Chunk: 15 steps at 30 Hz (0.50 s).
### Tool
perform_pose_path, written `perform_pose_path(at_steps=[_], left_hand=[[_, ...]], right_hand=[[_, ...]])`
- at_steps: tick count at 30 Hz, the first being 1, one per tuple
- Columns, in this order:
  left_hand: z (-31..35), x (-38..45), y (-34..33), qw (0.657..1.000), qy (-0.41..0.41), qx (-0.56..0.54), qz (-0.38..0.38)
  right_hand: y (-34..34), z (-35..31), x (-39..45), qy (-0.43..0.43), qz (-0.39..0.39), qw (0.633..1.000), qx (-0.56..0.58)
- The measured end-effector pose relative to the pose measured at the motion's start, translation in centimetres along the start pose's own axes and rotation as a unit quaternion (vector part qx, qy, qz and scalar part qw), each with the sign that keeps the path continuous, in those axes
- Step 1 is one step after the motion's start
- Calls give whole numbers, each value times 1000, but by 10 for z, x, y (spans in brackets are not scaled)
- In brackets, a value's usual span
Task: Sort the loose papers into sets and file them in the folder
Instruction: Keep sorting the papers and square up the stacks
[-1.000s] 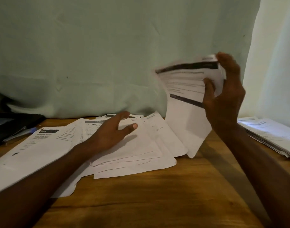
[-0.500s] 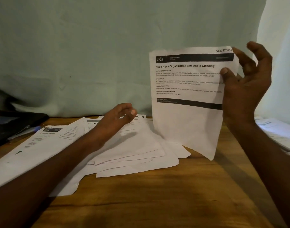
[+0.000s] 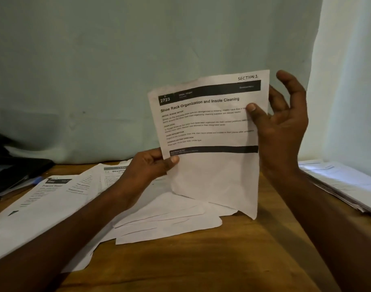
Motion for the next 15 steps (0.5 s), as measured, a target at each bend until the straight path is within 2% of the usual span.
perform_pose_path(at_steps=[4, 7, 10, 13, 15], left_hand=[[4, 1, 6, 998, 14, -21, 58], [3, 5, 16, 995, 26, -36, 94], [2, 7, 27, 993, 47, -64, 90], [7, 7, 37, 991, 61, -97, 67], [3, 13, 53, 988, 60, -105, 93]], right_hand=[[0, 6, -1, -62, -23, 998, 14], [1, 17, -4, -108, -41, 993, -21], [-3, 27, -12, -152, -53, 986, -42], [-15, 35, -24, -240, -51, 969, 26], [-21, 42, -34, -303, -43, 952, 32]])
Point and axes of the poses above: each hand's wrist, its own x-axis towards the middle knuckle, its own y-axis out of the back of the hand, z = x × y, the point moved 1 cm from there along x, towards the middle knuckle, and after that the axes turned 9 degrees about x, right-handed, at the moved point
